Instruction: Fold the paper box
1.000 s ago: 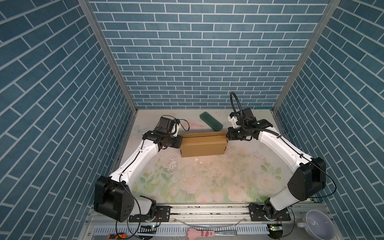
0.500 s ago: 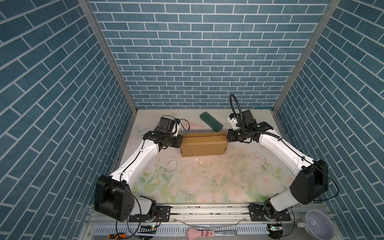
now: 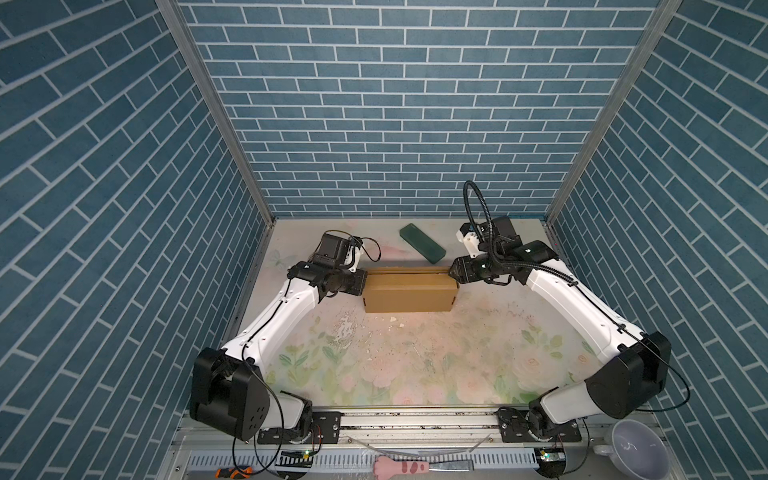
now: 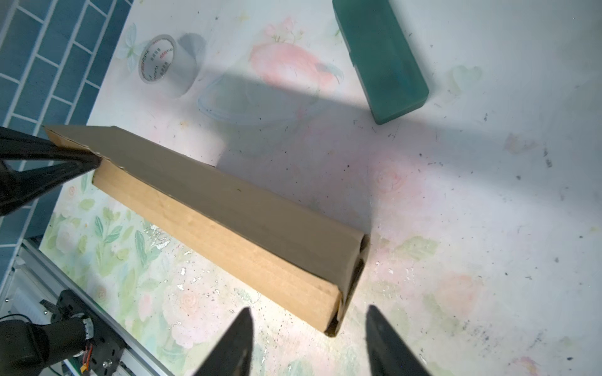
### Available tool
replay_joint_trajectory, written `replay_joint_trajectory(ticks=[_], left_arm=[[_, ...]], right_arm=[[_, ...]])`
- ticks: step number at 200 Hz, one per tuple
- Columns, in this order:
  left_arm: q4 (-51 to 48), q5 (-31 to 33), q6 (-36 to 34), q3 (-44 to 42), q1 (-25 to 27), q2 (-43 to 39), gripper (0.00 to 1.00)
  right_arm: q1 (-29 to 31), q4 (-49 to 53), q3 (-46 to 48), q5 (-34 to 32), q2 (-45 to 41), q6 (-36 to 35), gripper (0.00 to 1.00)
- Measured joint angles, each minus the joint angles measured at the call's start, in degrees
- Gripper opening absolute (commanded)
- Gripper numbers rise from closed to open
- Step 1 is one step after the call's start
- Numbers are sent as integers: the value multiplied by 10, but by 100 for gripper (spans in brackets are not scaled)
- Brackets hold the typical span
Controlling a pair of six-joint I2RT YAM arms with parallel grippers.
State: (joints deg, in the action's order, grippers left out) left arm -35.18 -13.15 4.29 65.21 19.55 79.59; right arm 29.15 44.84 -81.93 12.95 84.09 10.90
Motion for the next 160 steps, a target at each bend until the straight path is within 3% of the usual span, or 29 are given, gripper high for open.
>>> replay_joint_trajectory(ticks=[33,62,106,160], left_arm=[[2,0,-2,1,0,2,0],[2,0,-3,3,0,4,0],[2,0,-5,8,2,10,0],[1,0,-7,13,3,15,0]], right_arm=[[12,2,0,-28,-46,-91,76],[76,-27,29,-77,-82,-240,83],[151,-58,38,-149,-41,-448,84],[170,-82,38,-155,18,-541,83]])
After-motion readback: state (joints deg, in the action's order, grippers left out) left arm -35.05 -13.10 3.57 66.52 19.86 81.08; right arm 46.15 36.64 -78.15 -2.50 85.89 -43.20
